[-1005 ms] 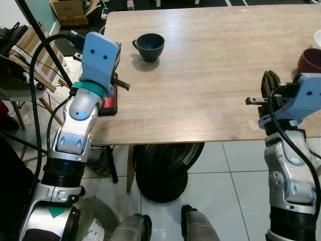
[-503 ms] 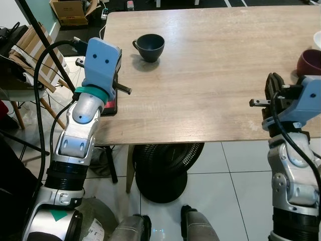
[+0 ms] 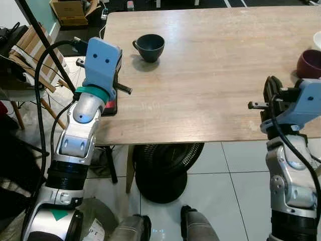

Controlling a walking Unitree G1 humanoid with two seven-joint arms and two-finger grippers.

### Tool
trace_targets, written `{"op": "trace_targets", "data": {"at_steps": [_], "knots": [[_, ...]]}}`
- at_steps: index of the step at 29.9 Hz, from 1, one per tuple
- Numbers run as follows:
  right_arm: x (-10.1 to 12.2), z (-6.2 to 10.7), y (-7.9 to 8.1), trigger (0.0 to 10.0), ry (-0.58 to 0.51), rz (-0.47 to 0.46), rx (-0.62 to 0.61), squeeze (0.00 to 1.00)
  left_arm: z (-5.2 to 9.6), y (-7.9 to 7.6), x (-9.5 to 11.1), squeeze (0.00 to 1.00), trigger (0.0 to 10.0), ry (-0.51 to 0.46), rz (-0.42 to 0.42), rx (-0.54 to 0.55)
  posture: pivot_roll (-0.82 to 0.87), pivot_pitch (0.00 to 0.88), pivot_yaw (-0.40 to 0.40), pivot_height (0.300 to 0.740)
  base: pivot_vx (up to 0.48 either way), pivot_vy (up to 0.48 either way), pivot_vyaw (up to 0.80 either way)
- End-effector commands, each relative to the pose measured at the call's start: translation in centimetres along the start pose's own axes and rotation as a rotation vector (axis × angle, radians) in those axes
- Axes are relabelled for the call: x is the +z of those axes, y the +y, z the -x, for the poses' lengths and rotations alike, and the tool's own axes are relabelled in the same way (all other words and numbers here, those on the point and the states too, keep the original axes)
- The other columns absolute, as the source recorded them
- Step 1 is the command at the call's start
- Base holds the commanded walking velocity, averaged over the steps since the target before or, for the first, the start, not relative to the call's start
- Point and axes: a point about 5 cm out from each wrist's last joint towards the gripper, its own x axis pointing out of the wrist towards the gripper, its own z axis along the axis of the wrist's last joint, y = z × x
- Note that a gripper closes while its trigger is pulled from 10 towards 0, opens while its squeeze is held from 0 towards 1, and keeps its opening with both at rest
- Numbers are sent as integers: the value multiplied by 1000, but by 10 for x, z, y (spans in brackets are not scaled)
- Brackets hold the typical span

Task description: Setting the table

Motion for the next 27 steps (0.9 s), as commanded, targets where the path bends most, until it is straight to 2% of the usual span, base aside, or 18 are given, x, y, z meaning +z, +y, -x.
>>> {"op": "trace_targets", "data": {"at_steps": [1,8,9,14,16,18,21,22,23,27], "knots": [[-3,-2,3,10000,5,-7,13,0,1,2,-2,0,10000,10,-1,17,-4,25,60,740,0,0,0],[-3,-1,-5,10000,-1,7,-3,0,2,-1,-4,0,10000,12,-7,10,-8,15,70,740,0,0,0],[-6,5,-11,10000,12,23,-38,0,1,-6,-5,0,10000,12,-2,-10,-34,38,87,740,0,0,0],[-1,7,-12,10000,11,33,-40,0,0,-10,-3,0,10000,4,-9,-25,-45,67,88,740,0,0,0],[10,-1,-7,10000,-19,60,7,0,-7,-9,9,0,10000,-44,-26,-24,-34,50,63,740,0,0,0],[7,-3,-4,10000,-24,61,19,0,-9,-7,9,0,10000,-59,-43,-19,-6,58,46,740,0,0,0],[5,-5,-2,10000,-26,61,28,0,-9,-6,9,0,10000,-69,-56,-16,-6,58,46,740,0,0,0],[-1,-12,4,10000,-20,45,37,0,-6,-7,13,0,10000,-81,-81,-14,31,43,16,740,0,0,0],[-1,-12,4,10000,-20,45,37,0,-6,-7,13,0,10000,-81,-81,-14,31,43,16,740,0,0,0],[2,-22,6,10000,-33,64,56,0,-5,-16,14,0,10000,-82,-81,-28,26,58,14,740,0,0,0]]}}
